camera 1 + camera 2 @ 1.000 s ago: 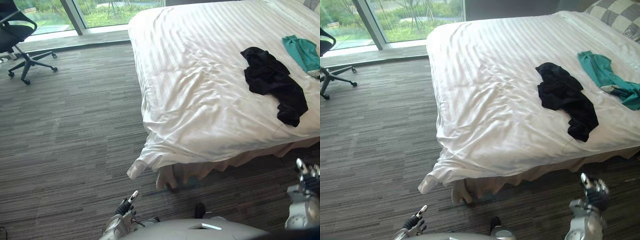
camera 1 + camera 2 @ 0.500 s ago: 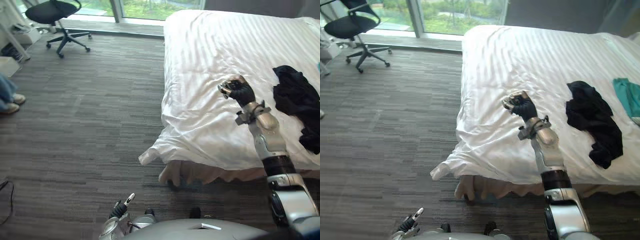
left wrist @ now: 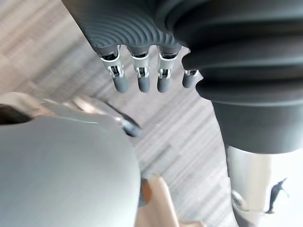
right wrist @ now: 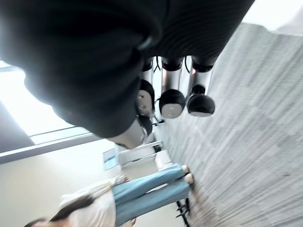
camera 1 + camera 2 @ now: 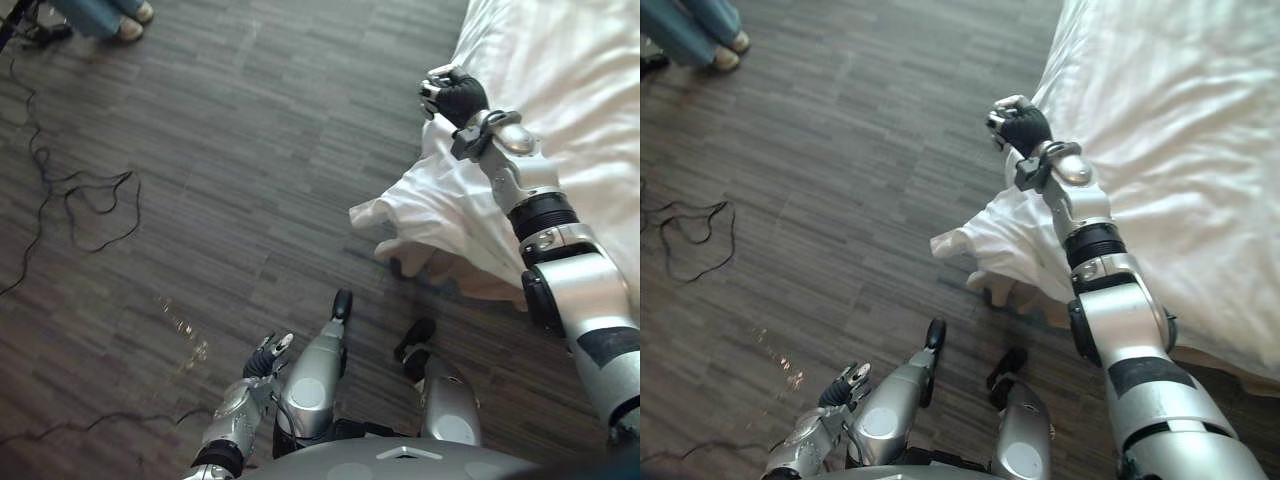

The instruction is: Tidy the bed and pick cloth on bed and put in laundry

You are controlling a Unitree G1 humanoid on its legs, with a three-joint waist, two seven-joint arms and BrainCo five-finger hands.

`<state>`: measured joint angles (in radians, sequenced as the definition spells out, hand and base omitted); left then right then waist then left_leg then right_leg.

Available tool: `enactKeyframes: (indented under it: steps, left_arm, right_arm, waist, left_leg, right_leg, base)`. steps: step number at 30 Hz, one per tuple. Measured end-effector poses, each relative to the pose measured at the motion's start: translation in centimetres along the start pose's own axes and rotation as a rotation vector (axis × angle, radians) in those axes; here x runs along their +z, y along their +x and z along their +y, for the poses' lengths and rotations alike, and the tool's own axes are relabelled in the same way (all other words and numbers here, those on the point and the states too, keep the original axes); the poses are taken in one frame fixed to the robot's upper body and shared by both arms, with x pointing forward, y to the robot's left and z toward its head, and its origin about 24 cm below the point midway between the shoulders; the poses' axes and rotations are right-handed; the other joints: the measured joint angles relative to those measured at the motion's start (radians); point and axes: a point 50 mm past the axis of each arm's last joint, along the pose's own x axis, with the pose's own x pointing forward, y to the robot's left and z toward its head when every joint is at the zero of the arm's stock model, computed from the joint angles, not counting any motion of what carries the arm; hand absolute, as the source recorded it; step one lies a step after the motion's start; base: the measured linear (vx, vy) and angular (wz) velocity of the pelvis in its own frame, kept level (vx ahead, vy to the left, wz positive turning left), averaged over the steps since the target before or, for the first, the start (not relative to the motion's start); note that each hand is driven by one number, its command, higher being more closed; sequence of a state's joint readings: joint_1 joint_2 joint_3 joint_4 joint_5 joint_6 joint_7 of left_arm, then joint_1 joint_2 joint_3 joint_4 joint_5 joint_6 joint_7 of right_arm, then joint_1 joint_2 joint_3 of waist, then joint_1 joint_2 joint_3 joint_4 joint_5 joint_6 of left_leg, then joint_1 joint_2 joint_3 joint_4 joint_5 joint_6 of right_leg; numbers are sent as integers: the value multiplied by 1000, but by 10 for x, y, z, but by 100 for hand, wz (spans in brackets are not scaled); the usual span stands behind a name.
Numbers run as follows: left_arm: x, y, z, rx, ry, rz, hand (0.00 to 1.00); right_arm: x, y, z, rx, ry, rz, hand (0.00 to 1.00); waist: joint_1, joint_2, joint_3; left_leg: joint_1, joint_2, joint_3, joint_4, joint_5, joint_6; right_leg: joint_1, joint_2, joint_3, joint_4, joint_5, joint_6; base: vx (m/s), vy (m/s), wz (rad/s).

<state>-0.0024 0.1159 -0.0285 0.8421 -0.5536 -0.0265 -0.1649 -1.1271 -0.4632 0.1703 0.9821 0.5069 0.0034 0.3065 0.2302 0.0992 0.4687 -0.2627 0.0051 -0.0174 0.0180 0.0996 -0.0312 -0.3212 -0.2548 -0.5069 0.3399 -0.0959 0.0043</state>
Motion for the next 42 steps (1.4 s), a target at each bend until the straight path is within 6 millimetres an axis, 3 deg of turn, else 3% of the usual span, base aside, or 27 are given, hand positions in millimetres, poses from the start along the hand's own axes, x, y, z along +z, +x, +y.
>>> enactKeyframes:
  steps: [2, 4, 11, 14, 16, 17, 18, 19, 20, 21, 22, 24, 25, 27, 29, 32, 35, 37, 38, 39, 40, 41, 42]
  left_arm:
    - [5, 6, -15, -55, 6, -9, 0]
    - [8, 12, -35, -114, -6, -10, 0]
    - [14, 16, -44, -136, 15, -17, 0]
    - [14, 17, -42, -125, 18, -21, 0]
    - [13, 17, -38, -103, 8, -18, 0]
    - [14, 17, -37, -98, 5, -19, 0]
    - [14, 16, -33, -86, 7, -22, 0]
    - [16, 16, -29, -71, 18, -24, 0]
    - [17, 16, -27, -59, 20, -27, 0]
    - [19, 15, -23, -36, 29, -31, 0]
    - [20, 15, -21, -25, 40, -32, 0]
    - [19, 13, -16, -4, 54, -36, 0]
    - [19, 13, -15, 0, 66, -37, 0]
    - [17, 10, -8, 38, 98, -39, 0]
    - [10, 6, -1, 67, 125, -20, 0]
    - [5, 1, 12, 121, 133, 5, 0]
    - [3, -1, 15, 132, 132, 12, 0]
    - [4, -1, 16, 127, 140, 13, 0]
    - [4, 0, 15, 122, 146, 13, 0]
    - [6, 1, 12, 100, 146, 10, 0]
    - [7, 3, 8, 82, 147, 12, 0]
    - [6, 4, 6, 68, 151, 15, 0]
    - [6, 7, 0, 49, 155, 24, 0]
  right_arm:
    - [-4, -5, -16, -67, 2, 42, 100]
    - [-9, -5, -14, -75, 21, 74, 100]
    - [-44, -11, 1, -41, 104, 150, 100]
    - [-99, -27, 32, 97, 180, 266, 100]
    - [-168, -63, 74, 260, 243, 462, 100]
    - [-187, -77, 88, 306, 264, 522, 100]
    - [-217, -105, 118, 401, 304, 627, 100]
    - [-237, -130, 152, 512, 332, 711, 100]
    - [-243, -140, 167, 566, 346, 734, 100]
    - [-246, -156, 199, 682, 372, 747, 100]
    - [-243, -161, 213, 739, 380, 731, 100]
    - [-215, -160, 258, 929, 398, 581, 100]
    - [-205, -157, 267, 961, 415, 523, 100]
    - [-164, -143, 292, 1045, 477, 297, 100]
    - [-136, -133, 300, 1065, 535, 153, 100]
    - [-98, -112, 292, 994, 616, -52, 100]
    - [-50, -64, 244, 732, 617, -281, 100]
    - [-9, -30, 185, 497, 620, -436, 100]
    - [-1, -25, 170, 446, 619, -459, 100]
    - [13, -15, 140, 352, 598, -491, 100]
    - [18, -7, 111, 261, 574, -479, 100]
    - [16, -4, 97, 213, 567, -458, 100]
    - [8, -2, 69, 112, 549, -403, 100]
  waist:
    - [7, 33, 17]
    - [5, 58, 28]
    - [4, 61, 29]
    - [-7, 58, 28]
    - [-23, 50, 30]
    - [-27, 46, 33]
    - [-42, 32, 40]
    - [-62, 13, 40]
    - [-67, 3, 42]
    - [-78, -16, 45]
    - [-78, -26, 44]
    - [-80, -51, 39]
    - [-79, -56, 37]
    - [-82, -80, 26]
    - [-81, -98, 8]
    - [-84, -123, -28]
    - [-81, -129, -38]
    - [-81, -122, -33]
    - [-83, -119, -32]
    - [-91, -105, -25]
    - [-102, -87, -24]
    - [-102, -76, -25]
    - [-99, -51, -23]
  left_leg:
    - [-47, -14, -1, 12, 7, 5]
    - [-86, -25, 1, 27, 8, 7]
    - [-104, -28, 1, 37, 6, 10]
    - [-91, -28, 1, 35, 2, 11]
    - [-60, -27, 4, 27, -4, 11]
    - [-49, -27, 5, 23, -6, 11]
    - [-28, -26, 8, 17, -9, 9]
    - [-17, -22, 12, 17, -16, 7]
    - [-8, -19, 16, 17, -20, 6]
    - [17, -10, 24, 16, -29, 1]
    - [32, -6, 30, 16, -34, 1]
    - [87, 9, 38, 17, -51, -6]
    - [98, 13, 39, 17, -55, -7]
    - [135, 22, 47, 13, -64, -12]
    - [164, 30, 62, -3, -64, -12]
    - [197, 38, 70, -14, -67, -16]
    - [217, 40, 98, -9, -68, -18]
    - [198, 39, 116, 2, -68, -18]
    - [189, 37, 119, 6, -68, -18]
    - [161, 31, 123, 21, -68, -18]
    - [123, 24, 127, 36, -67, -17]
    - [102, 22, 132, 43, -67, -16]
    - [65, 21, 145, 57, -67, -15]
  right_leg:
    - [-56, -25, 2, 40, -7, -3]
    - [-104, -42, 10, 67, -13, -3]
    - [-123, -45, 24, 78, -26, -2]
    - [-108, -43, 23, 73, -27, 1]
    - [-77, -41, 23, 67, -29, 8]
    - [-67, -41, 24, 67, -31, 10]
    - [-50, -41, 23, 64, -34, 11]
    - [-38, -36, 23, 59, -37, 10]
    - [-30, -32, 24, 55, -37, 9]
    - [-5, -23, 24, 45, -39, 7]
    - [7, -18, 27, 41, -40, 6]
    - [68, 3, 29, 17, -44, 4]
    - [81, 7, 29, 12, -46, 4]
    - [118, 17, 29, -1, -48, 5]
    - [141, 32, 40, -25, -42, 8]
    - [181, 48, 41, -61, -29, 13]
    - [206, 56, 55, -83, -13, 17]
    - [182, 56, 72, -85, -1, 18]
    - [170, 55, 78, -81, 1, 18]
    - [138, 43, 85, -60, 1, 18]
    - [97, 34, 94, -42, 3, 17]
    - [72, 32, 105, -36, 6, 16]
    - [29, 30, 119, -27, 15, 12]
  base:
    - [-55, 5, 14]
    - [-55, 0, 5]
    - [-28, -27, 2]
    - [7, -40, 0]
    - [48, -49, -5]
    - [69, -67, -9]
    - [54, -58, -11]
    - [62, -77, -14]
    - [44, -77, -21]
    - [40, -84, -23]
    - [32, -94, -27]
    - [14, -90, -19]
    - [1, -76, -10]
    - [14, -64, -11]
    - [39, -51, -21]
    - [70, -34, -12]
    - [35, 10, -12]
    - [-28, 30, -18]
    - [-74, 34, -16]
    - [-76, 29, -7]
    - [-102, 41, -8]
    - [-92, 34, -15]
    - [-93, 26, -25]
